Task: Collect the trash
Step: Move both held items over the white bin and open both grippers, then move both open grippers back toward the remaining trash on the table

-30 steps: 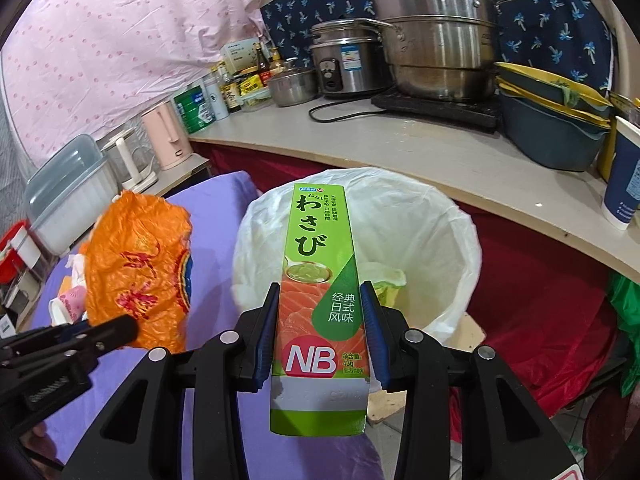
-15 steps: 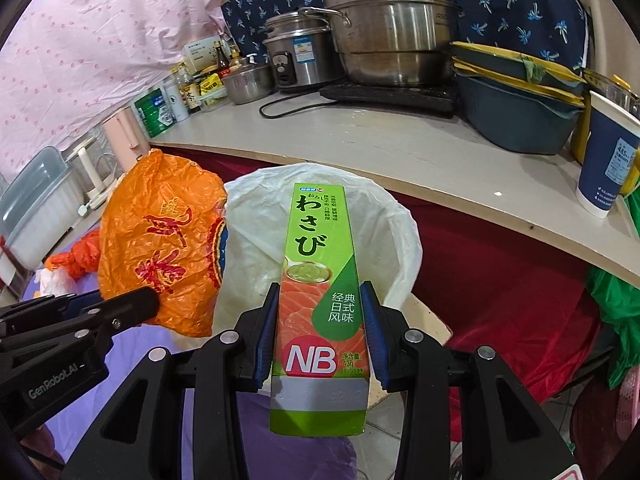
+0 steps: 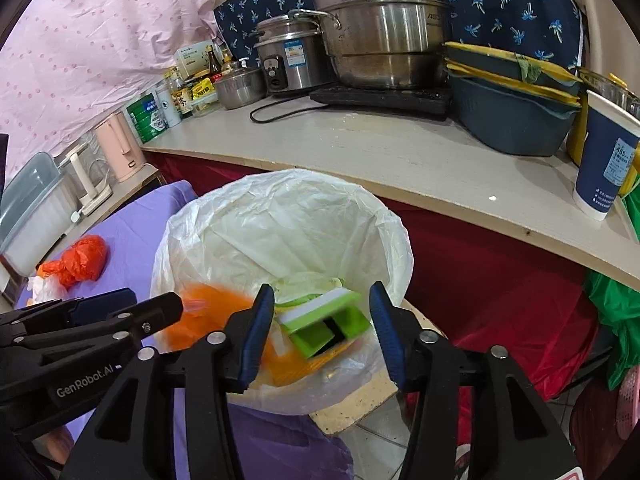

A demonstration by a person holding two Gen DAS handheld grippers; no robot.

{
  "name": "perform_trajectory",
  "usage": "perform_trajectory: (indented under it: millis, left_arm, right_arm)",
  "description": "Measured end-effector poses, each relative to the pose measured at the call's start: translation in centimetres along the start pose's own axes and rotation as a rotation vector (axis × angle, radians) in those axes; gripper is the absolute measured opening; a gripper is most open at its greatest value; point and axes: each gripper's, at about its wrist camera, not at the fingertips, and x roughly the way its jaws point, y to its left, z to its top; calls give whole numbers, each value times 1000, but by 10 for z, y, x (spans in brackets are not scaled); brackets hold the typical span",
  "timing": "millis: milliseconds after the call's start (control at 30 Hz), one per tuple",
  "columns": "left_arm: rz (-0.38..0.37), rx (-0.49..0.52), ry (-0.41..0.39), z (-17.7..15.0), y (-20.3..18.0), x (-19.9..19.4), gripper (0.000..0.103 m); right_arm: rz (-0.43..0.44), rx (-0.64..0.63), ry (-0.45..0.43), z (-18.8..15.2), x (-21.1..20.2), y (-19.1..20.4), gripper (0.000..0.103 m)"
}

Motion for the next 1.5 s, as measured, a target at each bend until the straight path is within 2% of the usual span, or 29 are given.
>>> perform_trajectory:
  millis: [67,133,700,1200,1367,1500]
  left_arm:
    - [13,-9,-14,1,4,-4,62]
    - [18,-16,-20,2,7,-7,64]
    - [83,-90,-97,-6,54,-55,68]
    - [179,-218,-130,-38,130,-95,69]
    - [235,-264,-134,-53,161,-106,77]
    - [272,-314,-132,-67,190,-114,80]
  right_arm:
    - [1,3,-13,3,-3,1,50]
    - [10,13,-24,6,-8,2,52]
    - [59,-37,-70,13,-42,40,54]
    - [151,-152,-46,-4,-57,120,55]
    - [186,-194,-30,-13,-60,149,55]
    - [214,-224,-10,-22,-59,172,55]
